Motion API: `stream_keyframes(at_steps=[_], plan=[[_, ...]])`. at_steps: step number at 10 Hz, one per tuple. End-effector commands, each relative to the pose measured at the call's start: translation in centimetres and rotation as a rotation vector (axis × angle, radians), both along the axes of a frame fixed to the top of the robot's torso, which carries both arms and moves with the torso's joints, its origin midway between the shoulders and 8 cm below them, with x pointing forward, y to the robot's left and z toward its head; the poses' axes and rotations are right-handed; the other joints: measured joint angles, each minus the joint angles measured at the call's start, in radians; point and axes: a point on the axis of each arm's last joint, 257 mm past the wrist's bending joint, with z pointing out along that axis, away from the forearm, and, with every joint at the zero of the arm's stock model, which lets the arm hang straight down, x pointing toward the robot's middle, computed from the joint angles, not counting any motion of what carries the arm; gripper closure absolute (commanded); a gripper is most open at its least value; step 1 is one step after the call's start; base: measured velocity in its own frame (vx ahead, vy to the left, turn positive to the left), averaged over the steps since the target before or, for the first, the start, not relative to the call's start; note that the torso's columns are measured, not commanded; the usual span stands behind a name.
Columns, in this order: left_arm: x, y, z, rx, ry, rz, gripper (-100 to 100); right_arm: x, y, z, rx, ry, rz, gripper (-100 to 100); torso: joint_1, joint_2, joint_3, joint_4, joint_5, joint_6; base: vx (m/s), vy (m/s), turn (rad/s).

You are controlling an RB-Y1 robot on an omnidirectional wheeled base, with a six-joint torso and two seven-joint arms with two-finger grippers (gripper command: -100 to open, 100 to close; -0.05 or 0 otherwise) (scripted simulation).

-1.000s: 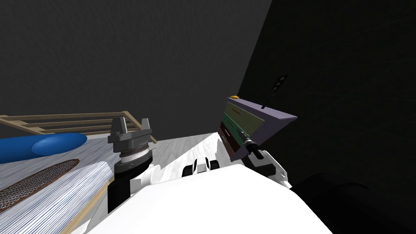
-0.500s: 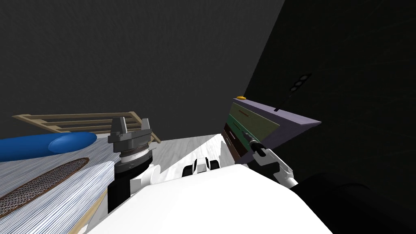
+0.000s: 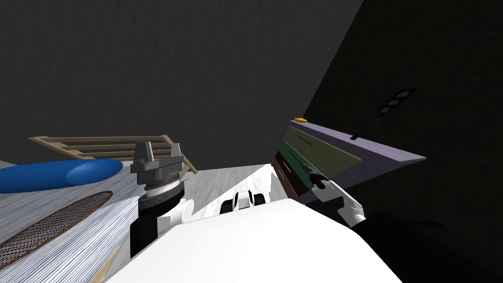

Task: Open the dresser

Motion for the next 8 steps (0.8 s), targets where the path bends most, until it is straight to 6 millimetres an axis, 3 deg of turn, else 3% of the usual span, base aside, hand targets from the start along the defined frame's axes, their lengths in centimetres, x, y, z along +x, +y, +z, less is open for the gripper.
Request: stream_keyframes(at_steps=[1,2,3,4,5,7,8], plan=[[0.0,0.0,0.0,0.0,0.0,0.0,0,-1.6,-3.2,-0.1,-0.064,0.071,-0.061,-100,0.003,0.0,0.0,0.0,0.001,0.0,0.077,0.076,0.049],[0.0,0.0,0.0,0.0,0.0,0.0,0,-3.2,-6.1,0.1,-0.118,0.127,-0.111,-100,0.002,0.001,0.001,0.0,0.001,0.0,0.072,0.096,0.094],[0.0,0.0,0.0,0.0,0.0,0.0,0,-3.2,-6.1,0.1,-0.118,0.127,-0.111,-100,0.003,0.001,0.001,0.001,0.001,0.0,0.088,0.074,0.038],[0.0,0.0,0.0,0.0,0.0,0.0,0,-4.4,-8.5,0.8,-0.172,0.174,-0.156,-100,0.001,0.0,0.0,0.0,0.0,0.0,0.103,0.061,0.081],[0.0,0.0,0.0,0.0,0.0,0.0,0,-4.8,-8.8,0.5,-0.172,0.182,-0.163,-100,0.0,-0.001,-0.001,0.0,0.0,0.0,0.095,0.063,0.04],[0.0,0.0,0.0,0.0,0.0,0.0,0,-7.7,-13.5,2.4,-0.273,0.272,-0.253,-100,0.003,-0.001,-0.001,0.0,0.001,-0.001,0.127,0.107,0.104],[0.0,0.0,0.0,0.0,0.0,0.0,0,-8.2,-13.8,2.1,-0.272,0.282,-0.267,-100,0.004,-0.003,-0.001,-0.001,0.001,0.0,0.118,0.094,0.04]])
